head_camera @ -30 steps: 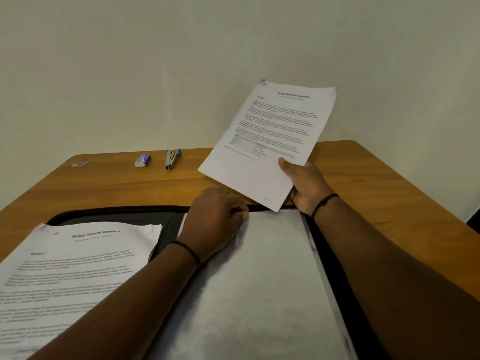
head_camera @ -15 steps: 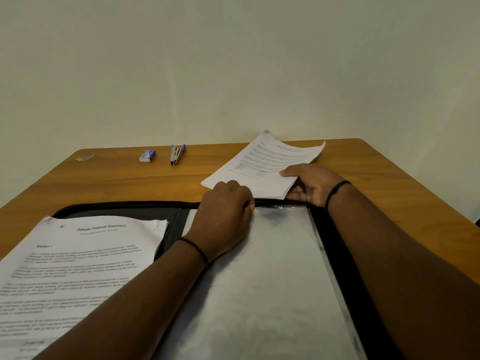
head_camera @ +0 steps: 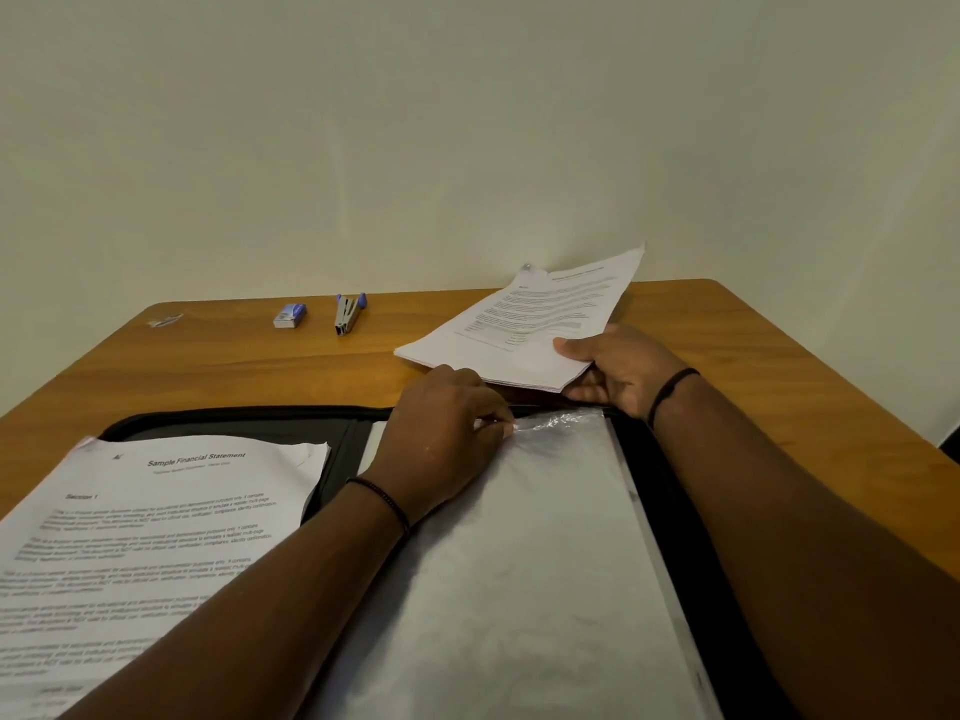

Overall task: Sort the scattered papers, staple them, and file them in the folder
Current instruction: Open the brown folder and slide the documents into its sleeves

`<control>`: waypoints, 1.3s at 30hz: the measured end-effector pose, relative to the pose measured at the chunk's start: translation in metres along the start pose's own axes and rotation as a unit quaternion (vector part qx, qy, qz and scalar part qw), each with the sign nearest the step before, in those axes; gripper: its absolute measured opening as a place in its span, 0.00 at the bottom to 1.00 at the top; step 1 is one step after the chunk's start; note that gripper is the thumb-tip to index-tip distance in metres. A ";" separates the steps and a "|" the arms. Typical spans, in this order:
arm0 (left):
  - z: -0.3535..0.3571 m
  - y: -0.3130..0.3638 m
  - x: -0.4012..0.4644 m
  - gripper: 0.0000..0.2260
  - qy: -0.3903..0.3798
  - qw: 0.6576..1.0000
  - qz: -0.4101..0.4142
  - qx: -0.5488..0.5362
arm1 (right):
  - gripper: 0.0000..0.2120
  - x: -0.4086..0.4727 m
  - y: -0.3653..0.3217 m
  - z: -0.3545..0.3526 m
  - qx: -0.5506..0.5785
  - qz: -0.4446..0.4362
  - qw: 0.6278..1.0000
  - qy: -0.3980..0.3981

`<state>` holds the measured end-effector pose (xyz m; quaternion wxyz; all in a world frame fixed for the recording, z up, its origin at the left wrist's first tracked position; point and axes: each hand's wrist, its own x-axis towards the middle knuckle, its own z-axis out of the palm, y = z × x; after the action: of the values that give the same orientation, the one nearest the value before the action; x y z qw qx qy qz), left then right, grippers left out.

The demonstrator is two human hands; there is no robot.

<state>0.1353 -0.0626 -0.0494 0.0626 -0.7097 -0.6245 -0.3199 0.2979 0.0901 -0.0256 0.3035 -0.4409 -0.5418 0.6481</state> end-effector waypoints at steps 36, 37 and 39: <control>0.004 0.003 0.002 0.07 0.057 0.996 0.025 0.060 | 0.08 0.003 -0.011 0.010 0.008 -0.226 0.973 0.053; 0.005 0.003 0.002 0.06 0.053 0.997 0.022 0.056 | 0.09 0.004 -0.010 0.010 0.008 -0.226 0.973 0.051; 0.007 0.002 0.002 0.06 0.044 0.998 0.019 0.047 | 0.10 0.004 -0.010 0.011 0.004 -0.226 0.973 0.051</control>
<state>0.1394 -0.0582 -0.0530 0.1293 -0.7030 -0.6220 -0.3197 0.2855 0.0911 -0.0166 0.4712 -0.3387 -0.6083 0.5415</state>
